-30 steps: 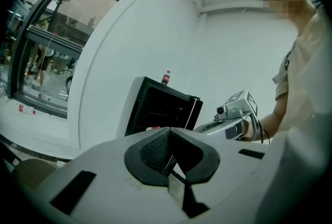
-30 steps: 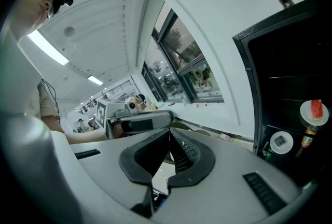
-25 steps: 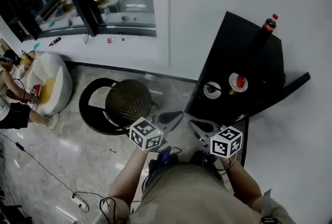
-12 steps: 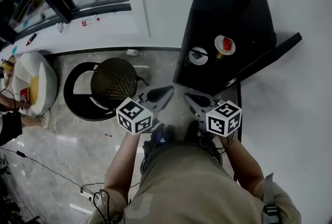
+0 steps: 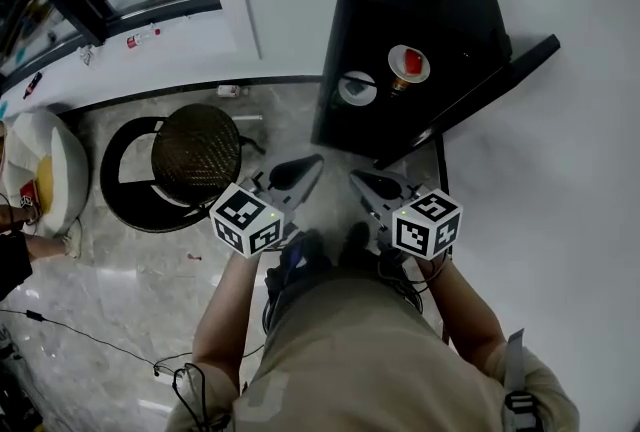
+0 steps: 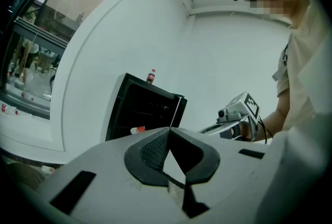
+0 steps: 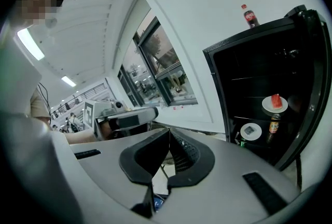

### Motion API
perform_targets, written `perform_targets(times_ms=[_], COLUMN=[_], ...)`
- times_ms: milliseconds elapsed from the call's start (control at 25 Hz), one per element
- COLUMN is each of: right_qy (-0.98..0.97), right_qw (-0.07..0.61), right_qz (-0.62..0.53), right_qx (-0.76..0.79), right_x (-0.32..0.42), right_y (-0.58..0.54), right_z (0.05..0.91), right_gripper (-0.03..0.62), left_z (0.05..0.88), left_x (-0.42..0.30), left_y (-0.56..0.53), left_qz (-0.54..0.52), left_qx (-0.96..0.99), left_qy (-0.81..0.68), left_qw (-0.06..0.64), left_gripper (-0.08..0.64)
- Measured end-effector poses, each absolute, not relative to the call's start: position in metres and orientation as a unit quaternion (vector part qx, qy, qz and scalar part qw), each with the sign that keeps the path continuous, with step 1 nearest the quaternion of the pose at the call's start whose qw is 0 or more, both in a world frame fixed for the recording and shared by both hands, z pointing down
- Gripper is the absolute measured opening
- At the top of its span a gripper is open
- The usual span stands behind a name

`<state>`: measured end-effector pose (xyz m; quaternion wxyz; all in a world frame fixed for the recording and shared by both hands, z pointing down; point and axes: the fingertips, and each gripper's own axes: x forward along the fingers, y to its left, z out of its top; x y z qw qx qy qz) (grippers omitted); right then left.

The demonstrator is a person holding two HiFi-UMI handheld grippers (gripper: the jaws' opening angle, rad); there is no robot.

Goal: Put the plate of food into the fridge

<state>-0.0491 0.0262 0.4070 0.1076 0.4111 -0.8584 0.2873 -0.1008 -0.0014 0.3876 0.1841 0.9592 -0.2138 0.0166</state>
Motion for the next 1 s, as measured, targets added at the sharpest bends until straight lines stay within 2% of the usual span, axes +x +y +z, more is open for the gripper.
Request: perform_targets(times_ms=[440,720,1000], right_qy=[-0.856,-0.866,-0.875], right_qw=[0.083,0.056,0.057], right_qz=[0.28,0.277,0.267], right_qx=[0.428,0.412,0.399], right_x=[-0.026,-0.008,0.014], right_y=[0.034,0.041,0.057], right_z=[0.392,0.375,0.37], right_gripper=[0.021,0.021,0.021], left_z=[0.375,0.358,0.347], left_x=[-0.083,-0.055,-0.023], left_y=[0.013,0.02,0.037], left_qz=[0.018,0.02,0.021], left_qx=[0.964,0.968,0.973], left_qy=[-0.202,-0.195,-0.189], left_qw=[0.171,0.153,0.134], left_gripper=[0.01,0.011,0.009])
